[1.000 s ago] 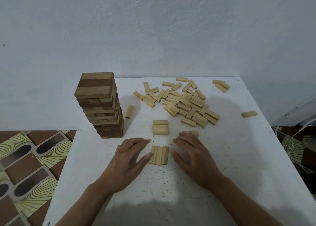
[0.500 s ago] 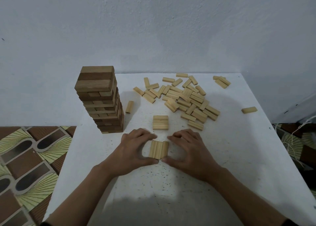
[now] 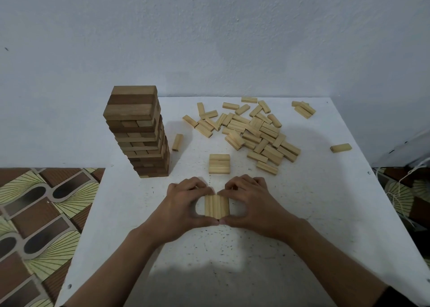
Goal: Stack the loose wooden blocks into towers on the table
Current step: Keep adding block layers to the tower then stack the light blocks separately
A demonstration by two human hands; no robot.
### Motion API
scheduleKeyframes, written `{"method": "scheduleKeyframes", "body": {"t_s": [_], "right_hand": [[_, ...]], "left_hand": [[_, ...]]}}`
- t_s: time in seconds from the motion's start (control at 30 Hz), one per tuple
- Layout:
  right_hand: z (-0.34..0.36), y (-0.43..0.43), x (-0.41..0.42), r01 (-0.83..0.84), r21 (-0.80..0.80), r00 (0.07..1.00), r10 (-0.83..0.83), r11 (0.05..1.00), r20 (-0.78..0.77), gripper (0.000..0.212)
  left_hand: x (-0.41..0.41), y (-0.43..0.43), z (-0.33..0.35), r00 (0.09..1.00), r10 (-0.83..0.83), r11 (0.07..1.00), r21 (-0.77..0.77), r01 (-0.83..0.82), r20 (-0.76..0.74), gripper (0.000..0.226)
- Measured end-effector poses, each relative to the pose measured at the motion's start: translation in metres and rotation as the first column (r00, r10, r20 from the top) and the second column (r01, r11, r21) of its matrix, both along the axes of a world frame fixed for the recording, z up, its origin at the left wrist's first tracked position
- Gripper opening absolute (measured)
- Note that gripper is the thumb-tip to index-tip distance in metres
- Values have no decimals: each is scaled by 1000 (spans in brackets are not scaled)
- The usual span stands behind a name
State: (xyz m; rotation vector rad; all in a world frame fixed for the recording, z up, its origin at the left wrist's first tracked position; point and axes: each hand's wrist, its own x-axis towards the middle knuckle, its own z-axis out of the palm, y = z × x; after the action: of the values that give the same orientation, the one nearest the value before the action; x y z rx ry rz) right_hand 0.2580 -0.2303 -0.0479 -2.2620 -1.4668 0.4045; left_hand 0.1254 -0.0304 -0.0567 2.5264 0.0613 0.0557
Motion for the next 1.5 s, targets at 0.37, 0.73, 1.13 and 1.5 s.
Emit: {"method": "scheduleKeyframes", "body": {"t_s": [0.37,0.73,1.13,1.5], "right_hand": [[2,-1,-1,-9,1,1000,9,1000,-3,68],[19,10,25,259,144,963,-244,955,-113,61],[28,45,68,242,-170,945,-192,955,266,71],[26,35,66,139,-138,960,-99,981,263,60]], "left_hand": [[-3,-4,4,1000,0,998,-58,1,11,65],[17,4,24,984,162,964,-225,-143,69,61],[81,18,18,987,91,994,70,-82,-131,66],[72,16,25,993,2,1000,22,1,-121,50]]}}
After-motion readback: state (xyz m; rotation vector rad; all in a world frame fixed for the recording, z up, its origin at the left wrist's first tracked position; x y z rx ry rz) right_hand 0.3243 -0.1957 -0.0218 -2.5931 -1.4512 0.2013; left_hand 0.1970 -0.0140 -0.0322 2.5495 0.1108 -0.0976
